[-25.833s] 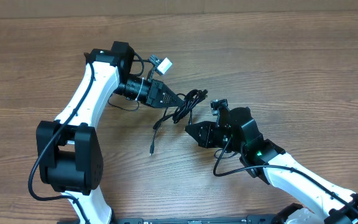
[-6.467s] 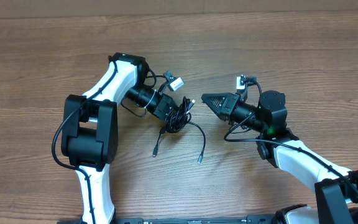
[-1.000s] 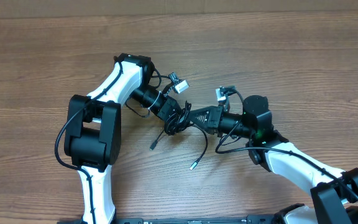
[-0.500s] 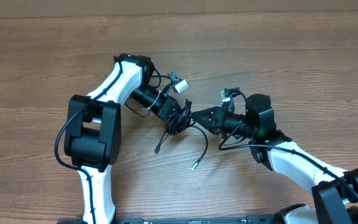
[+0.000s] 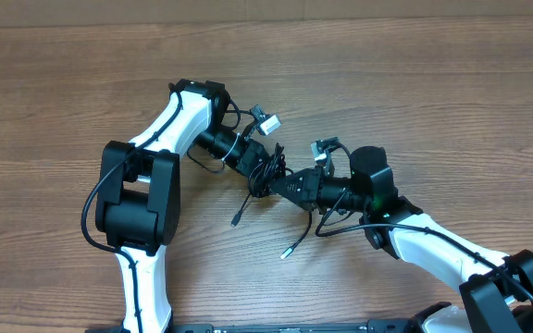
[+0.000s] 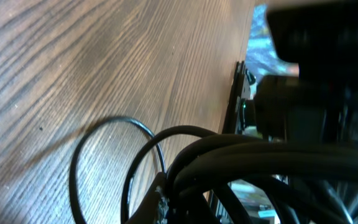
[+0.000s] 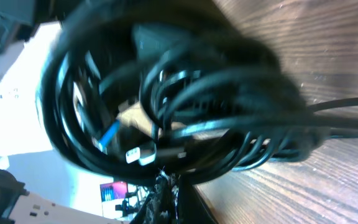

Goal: Untangle cables

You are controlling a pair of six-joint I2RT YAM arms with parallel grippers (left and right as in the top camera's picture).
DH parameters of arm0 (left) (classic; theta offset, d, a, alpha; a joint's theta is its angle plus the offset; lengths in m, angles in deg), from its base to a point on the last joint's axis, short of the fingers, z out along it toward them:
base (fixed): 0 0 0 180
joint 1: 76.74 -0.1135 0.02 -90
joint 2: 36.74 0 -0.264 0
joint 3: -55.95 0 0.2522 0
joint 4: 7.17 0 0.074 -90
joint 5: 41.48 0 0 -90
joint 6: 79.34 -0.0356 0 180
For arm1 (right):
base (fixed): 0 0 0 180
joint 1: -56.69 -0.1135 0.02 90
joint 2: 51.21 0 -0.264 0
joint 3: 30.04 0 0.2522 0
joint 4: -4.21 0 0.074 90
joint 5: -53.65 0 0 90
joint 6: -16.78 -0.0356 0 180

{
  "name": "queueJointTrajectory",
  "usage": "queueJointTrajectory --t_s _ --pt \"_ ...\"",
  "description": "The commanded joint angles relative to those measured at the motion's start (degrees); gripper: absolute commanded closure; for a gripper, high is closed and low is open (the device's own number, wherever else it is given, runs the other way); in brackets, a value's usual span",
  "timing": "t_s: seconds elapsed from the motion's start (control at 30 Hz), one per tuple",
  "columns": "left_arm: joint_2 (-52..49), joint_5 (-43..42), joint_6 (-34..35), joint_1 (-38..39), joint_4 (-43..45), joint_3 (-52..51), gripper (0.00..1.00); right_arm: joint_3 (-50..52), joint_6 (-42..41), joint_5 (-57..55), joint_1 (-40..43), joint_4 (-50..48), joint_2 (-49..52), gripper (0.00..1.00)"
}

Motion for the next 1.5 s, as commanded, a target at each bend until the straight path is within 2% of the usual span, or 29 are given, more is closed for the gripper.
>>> queueJointTrajectory --t_s 0.0,0.2,0.43,0.57,0.73,0.8,0.9,1.13,1.23,1.37,1.47 --pt "-0.63 -3.91 3.63 0.37 0.94 1.09 0.96 -0.46 0.72 -1.42 -2.29 0.63 0.07 0.96" --pt "-0.63 -3.96 6.71 0.26 2.32 1.09 0.96 -0.46 5.01 -4.48 -2.43 4.42 0.07 0.96" --pt "-0.63 -3.23 19.08 -0.72 7.02 1.09 0.96 -0.46 7.61 -8.26 -1.92 9.75 0.07 0.95" --pt "-0.63 3.80 32.20 -1.31 10.82 1.09 0.96 -0.46 8.98 -11.72 -1.92 12.11 0.07 0.93" --pt "-0.63 29.53 60.48 -1.29 12.98 1.09 0.96 -0.46 9.51 -15.58 -1.92 14.16 0.07 0.87" --pt "-0.63 35.78 67.04 -1.29 12.83 1.07 0.96 -0.48 9.81 -15.96 -1.92 15.28 0.07 0.84" --pt "-0.63 34.97 67.54 -1.29 13.92 1.05 0.96 -2.27 10.36 -15.96 -1.92 18.60 0.07 0.80" --pt "-0.63 35.06 73.40 -0.35 16.41 0.87 0.96 -17.59 17.35 -22.60 -2.36 43.10 0.07 0.72" --pt "-0.63 35.08 73.07 0.37 17.53 0.85 0.96 -21.57 18.16 -26.43 -3.15 46.16 0.07 0.69" --pt "-0.63 35.08 66.31 1.97 19.10 0.85 0.96 -21.81 18.12 -30.23 -3.98 45.55 0.28 0.68" --pt "-0.63 35.08 57.31 3.41 18.14 0.85 0.96 -21.75 18.10 -33.31 -4.28 45.83 0.72 0.69"
